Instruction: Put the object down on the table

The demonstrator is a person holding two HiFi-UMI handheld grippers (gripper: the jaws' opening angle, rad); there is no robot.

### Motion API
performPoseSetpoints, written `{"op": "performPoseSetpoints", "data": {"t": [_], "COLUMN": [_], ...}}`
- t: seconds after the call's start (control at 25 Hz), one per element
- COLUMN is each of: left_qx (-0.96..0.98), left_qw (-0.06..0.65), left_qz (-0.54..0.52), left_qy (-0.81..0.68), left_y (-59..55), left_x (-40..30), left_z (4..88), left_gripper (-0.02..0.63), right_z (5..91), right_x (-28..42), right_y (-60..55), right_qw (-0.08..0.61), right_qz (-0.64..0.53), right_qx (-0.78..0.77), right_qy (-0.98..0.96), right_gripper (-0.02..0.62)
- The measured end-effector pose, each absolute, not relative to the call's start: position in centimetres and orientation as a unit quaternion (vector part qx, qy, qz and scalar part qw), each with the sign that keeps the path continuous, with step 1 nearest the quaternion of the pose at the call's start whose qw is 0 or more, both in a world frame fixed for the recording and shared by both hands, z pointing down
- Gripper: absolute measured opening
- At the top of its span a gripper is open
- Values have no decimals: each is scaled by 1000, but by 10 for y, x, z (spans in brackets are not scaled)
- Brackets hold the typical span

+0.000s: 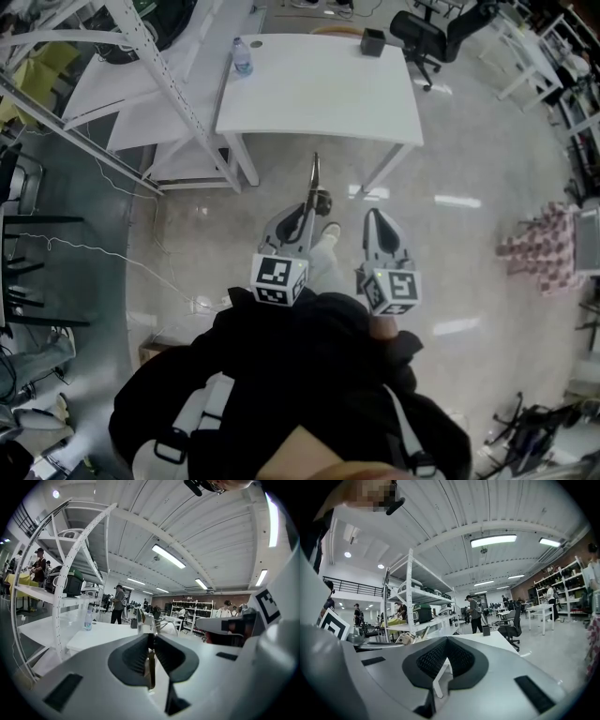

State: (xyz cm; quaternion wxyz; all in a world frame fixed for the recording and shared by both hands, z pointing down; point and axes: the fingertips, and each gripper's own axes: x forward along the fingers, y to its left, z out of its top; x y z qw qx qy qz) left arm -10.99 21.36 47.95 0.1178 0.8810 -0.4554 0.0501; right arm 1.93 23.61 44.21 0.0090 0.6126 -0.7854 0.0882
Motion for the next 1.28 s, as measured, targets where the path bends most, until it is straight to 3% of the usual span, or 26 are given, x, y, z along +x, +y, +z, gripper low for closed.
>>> {"op": "performPoseSetpoints", "data": {"t": [1.28], "left_qx": [859], "left_qw": [110], "left_qz": [73], "left_qy": [-494], "left_y": [-101], "left_x": [-7], "left_z": [459], "left_gripper": [40], "right_z": [427], "right_x": [120], "right_y": [-92], "right_qw": [13], "right_qz": [109], "right_qx": [570], "right_qy": [-814], "right_gripper": [-8]}}
